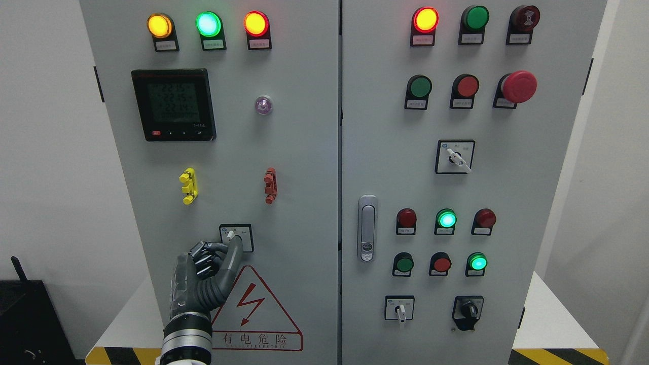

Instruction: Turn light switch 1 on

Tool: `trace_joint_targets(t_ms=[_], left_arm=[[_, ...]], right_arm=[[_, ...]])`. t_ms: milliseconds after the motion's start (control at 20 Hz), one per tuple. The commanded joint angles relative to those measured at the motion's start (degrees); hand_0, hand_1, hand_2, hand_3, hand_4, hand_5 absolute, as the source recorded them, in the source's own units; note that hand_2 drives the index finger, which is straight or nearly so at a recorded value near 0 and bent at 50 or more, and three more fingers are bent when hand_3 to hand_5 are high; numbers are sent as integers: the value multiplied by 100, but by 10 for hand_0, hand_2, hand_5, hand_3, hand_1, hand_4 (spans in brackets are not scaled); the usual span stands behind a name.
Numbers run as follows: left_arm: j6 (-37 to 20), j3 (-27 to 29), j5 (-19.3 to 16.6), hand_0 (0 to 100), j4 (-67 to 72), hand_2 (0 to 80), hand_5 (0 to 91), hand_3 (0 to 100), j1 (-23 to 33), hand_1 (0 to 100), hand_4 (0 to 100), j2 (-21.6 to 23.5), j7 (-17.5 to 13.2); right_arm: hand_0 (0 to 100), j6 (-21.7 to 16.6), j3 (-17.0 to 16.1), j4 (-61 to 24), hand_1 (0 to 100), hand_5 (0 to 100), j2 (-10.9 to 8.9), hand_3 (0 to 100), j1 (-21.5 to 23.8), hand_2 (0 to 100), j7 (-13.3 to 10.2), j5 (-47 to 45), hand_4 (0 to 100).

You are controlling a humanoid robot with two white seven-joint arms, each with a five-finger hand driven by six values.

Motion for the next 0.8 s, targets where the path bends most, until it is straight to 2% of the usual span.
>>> trace_joint_targets(t_ms=[0, 752], left_arm=[[6, -19, 3, 625, 0, 585, 885, 984, 1, 555, 983, -6, -34], [6, -28, 11, 678, -9, 590, 884, 984, 10, 518, 984, 2, -34]], right_arm=[[0, 4, 0, 0, 0, 0, 0, 0, 0, 0, 4, -141, 0], [0, 4, 0, 0, 0, 0, 0, 0, 0, 0, 4, -141, 0]])
